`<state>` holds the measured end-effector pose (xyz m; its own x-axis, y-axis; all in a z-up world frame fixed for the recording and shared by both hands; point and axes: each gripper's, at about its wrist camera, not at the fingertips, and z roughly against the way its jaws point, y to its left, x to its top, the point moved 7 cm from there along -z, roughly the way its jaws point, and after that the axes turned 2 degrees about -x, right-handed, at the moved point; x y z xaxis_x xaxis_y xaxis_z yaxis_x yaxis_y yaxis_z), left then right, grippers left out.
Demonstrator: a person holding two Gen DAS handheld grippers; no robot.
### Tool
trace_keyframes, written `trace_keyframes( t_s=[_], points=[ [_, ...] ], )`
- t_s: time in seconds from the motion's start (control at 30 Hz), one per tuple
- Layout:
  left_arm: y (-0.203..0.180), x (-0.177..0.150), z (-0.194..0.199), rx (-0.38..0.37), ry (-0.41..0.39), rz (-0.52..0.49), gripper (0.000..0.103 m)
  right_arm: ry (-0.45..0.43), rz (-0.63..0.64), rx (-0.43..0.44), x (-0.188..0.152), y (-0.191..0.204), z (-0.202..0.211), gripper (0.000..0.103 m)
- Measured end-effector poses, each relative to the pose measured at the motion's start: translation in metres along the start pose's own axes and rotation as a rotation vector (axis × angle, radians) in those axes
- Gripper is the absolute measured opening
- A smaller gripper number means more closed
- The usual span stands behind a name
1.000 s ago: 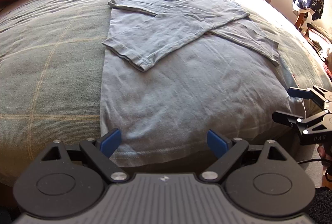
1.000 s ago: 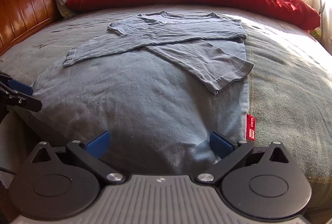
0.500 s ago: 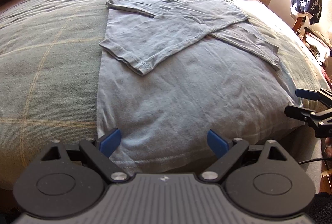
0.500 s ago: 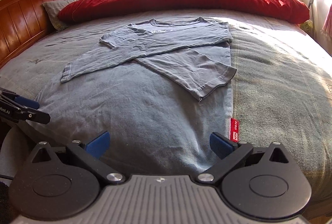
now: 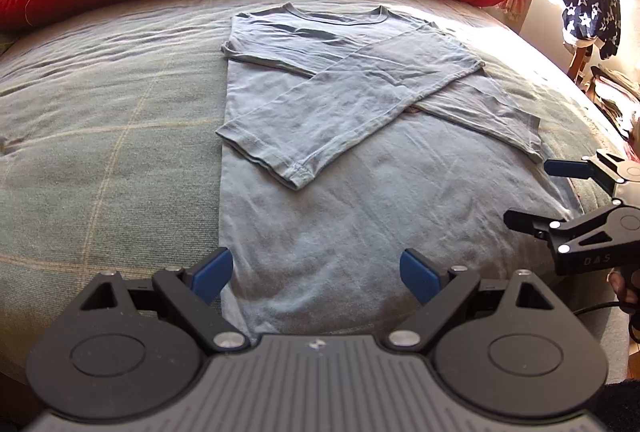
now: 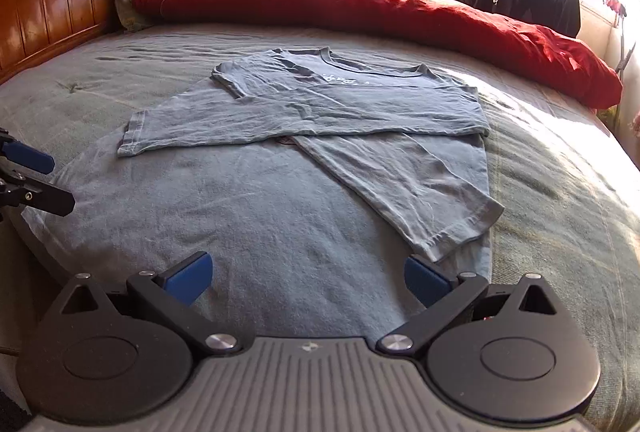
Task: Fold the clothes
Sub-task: 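Move both open grippers down toward the shirt hem, then roll both grippers and lower them onto the hem edge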
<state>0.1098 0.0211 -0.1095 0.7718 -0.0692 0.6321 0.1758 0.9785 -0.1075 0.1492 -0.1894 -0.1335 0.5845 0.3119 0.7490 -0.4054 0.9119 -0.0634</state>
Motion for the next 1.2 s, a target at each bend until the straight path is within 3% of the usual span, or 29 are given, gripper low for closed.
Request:
trace_keyframes(
  t_s=[0.23, 0.4, 0.63, 0.83, 1.0, 1.1, 1.2],
  points=[
    [0.004, -0.004, 0.004, -0.027, -0.023, 0.009, 0.091, 0.008, 0.012, 0.032, -0.017, 0.02, -0.01, 0.103],
    [-0.009, 0.0, 0.0, -0.038, -0.035, -0.123, 0.09, 0.029, 0.004, 0.048, -0.019, 0.013, -0.002, 0.103],
    [-0.05, 0.007, 0.003, -0.07, -0.102, -0.488, 0.09, 0.011, 0.08, 0.065, -0.003, -0.003, 0.015, 0.103],
    [-0.066, 0.001, 0.0, -0.011, -0.112, -0.74, 0.09, 0.011, 0.247, -0.022, 0.017, -0.033, 0.032, 0.103],
    [-0.086, -0.022, -0.007, -0.071, -0.103, -0.901, 0.09, 0.023, 0.336, -0.007, 0.014, -0.03, 0.036, 0.103],
    [-0.099, -0.035, -0.01, -0.126, -0.109, -0.957, 0.09, 0.054, 0.309, 0.075, 0.007, -0.017, 0.031, 0.103],
    [-0.108, -0.046, -0.02, -0.101, -0.112, -1.008, 0.09, 0.073, 0.33, 0.099, -0.001, -0.003, 0.026, 0.103]
  ],
)
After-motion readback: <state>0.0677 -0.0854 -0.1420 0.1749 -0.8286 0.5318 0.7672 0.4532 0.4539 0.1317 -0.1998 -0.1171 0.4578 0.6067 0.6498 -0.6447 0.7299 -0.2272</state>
